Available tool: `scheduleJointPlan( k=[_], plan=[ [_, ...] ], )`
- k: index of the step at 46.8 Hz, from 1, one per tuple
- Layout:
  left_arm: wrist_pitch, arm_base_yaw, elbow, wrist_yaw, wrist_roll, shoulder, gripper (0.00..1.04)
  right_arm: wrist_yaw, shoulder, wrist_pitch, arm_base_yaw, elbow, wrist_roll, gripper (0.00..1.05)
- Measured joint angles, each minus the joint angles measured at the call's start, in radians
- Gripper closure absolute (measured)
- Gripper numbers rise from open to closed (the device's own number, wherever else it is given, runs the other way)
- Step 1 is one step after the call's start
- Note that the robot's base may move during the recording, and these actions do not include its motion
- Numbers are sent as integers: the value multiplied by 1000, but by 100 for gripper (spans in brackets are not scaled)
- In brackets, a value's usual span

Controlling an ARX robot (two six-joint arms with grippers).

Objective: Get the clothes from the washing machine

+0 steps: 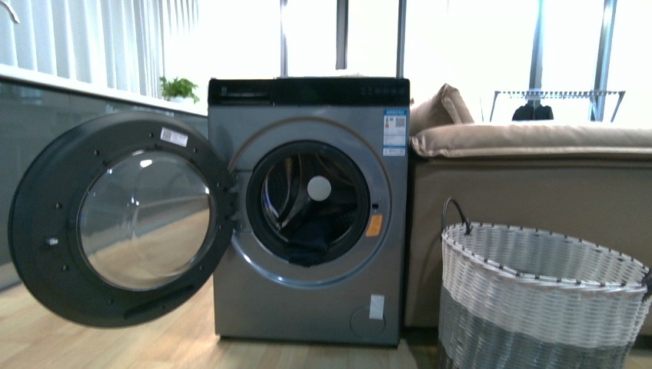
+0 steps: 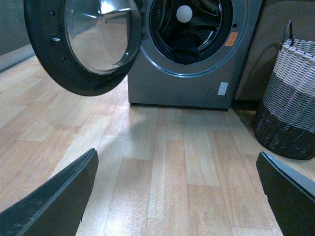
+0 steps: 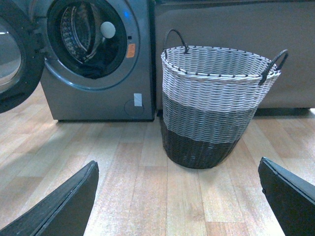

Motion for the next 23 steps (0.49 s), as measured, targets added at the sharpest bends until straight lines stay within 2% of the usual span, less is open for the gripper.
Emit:
scheduleJointPlan(
  k=[23],
  plan=[
    [0, 0, 0, 0, 0, 0, 6, 0, 0, 0, 0, 0, 0, 8]
  ],
)
